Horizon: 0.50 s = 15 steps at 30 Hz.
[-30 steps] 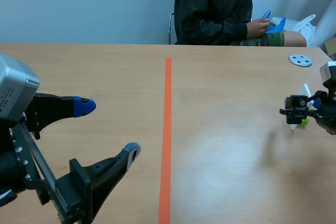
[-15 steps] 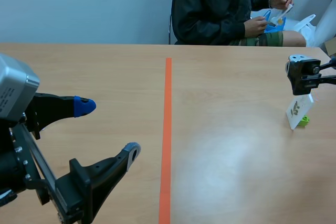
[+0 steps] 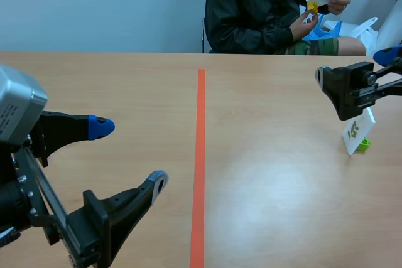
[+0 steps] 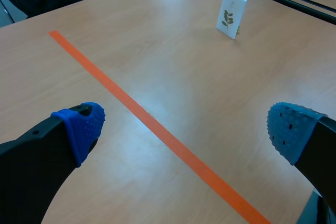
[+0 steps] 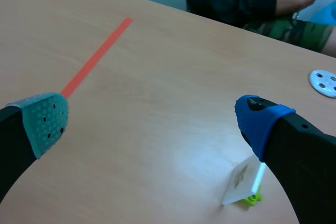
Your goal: Sort the leaf by its shape. The table is split by an orange tape line. A compound leaf with several leaflets goes to the left side, a simple leaf with one blade goes to the right side. Return to the home posture when a red brick is placed on the table.
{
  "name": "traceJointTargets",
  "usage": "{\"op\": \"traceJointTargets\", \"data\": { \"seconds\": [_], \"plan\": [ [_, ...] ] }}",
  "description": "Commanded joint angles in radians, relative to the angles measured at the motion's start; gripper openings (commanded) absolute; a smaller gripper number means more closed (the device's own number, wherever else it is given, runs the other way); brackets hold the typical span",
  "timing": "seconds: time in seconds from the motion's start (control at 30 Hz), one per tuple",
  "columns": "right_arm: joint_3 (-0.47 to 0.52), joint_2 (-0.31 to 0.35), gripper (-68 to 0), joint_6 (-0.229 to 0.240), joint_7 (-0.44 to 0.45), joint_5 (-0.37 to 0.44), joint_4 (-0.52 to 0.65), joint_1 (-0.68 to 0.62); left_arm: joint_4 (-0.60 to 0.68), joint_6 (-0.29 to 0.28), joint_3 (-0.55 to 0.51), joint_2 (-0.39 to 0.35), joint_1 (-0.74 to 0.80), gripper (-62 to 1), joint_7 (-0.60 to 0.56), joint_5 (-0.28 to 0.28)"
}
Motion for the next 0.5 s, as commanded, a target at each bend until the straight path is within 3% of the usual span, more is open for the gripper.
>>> {"op": "traceJointTargets", "data": {
  "seconds": [0.0,0.3,0.47],
  "plan": [
    [0.005,0.014,0.4,0.001,0.008,0.027,0.023,-0.023,0.004,0.002,-0.003,-0.003,-0.005,1.4,-0.014,-0.013],
    [0.005,0.015,0.4,0.051,-0.019,0.085,0.211,-0.209,0.004,0.002,-0.003,-0.003,-0.005,1.4,-0.014,-0.013],
    [0.004,0.016,0.4,0.079,-0.033,0.093,0.242,-0.253,0.004,0.002,-0.003,-0.003,-0.005,1.4,-0.014,-0.013]
  ]
}}
